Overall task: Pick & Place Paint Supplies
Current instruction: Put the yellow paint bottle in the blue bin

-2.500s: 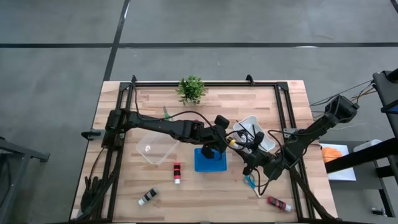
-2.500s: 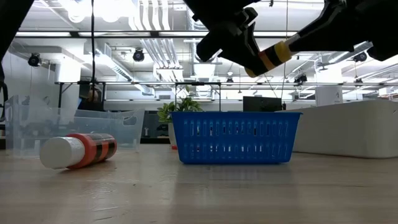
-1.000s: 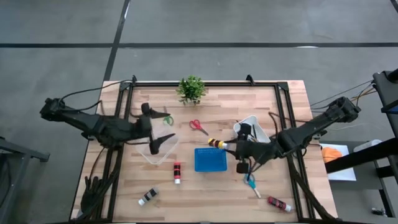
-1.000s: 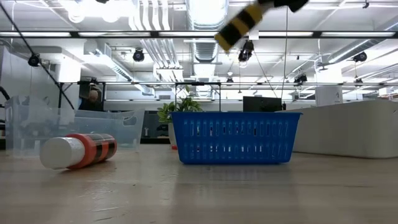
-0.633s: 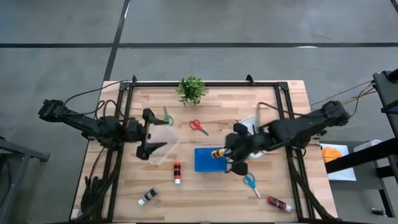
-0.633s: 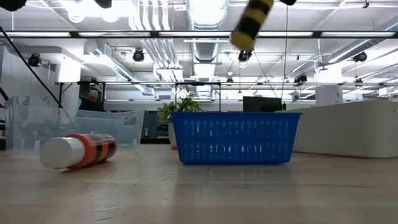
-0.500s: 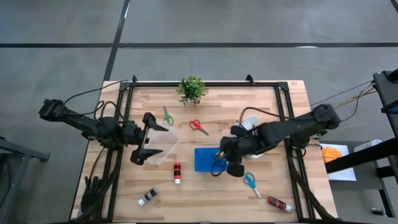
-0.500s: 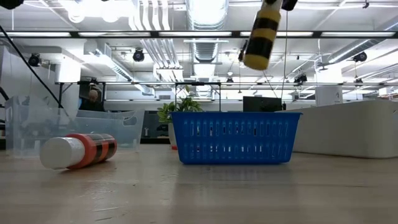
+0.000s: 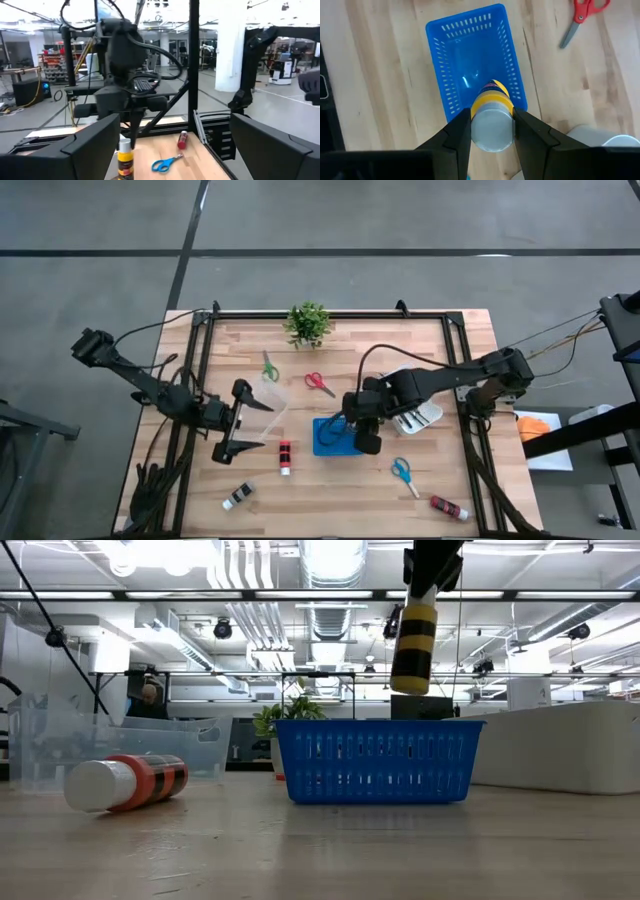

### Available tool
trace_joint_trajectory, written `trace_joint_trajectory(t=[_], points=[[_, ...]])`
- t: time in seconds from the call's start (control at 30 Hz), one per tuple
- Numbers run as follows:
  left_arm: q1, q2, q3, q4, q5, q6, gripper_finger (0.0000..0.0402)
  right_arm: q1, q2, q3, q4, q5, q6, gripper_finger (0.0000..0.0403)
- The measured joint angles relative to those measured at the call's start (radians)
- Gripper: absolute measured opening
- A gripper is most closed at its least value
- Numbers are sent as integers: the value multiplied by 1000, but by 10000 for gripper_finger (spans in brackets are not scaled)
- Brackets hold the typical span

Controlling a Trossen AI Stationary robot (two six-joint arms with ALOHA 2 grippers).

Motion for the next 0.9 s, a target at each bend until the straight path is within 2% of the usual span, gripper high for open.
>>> trace_joint_trajectory(t=[0.17,0.37,0.53,0.9], points=[[-47,0,11,3,-16,13,383,-29,0,-26,26,-54,-16,112],[-50,1,11,2,-39,33,383,-63,0,-109,53,-107,-30,112],[-50,1,11,5,-52,33,383,-95,0,-172,149,-153,-60,112],[-50,0,11,8,-52,36,383,-107,0,-252,230,-184,-66,112]])
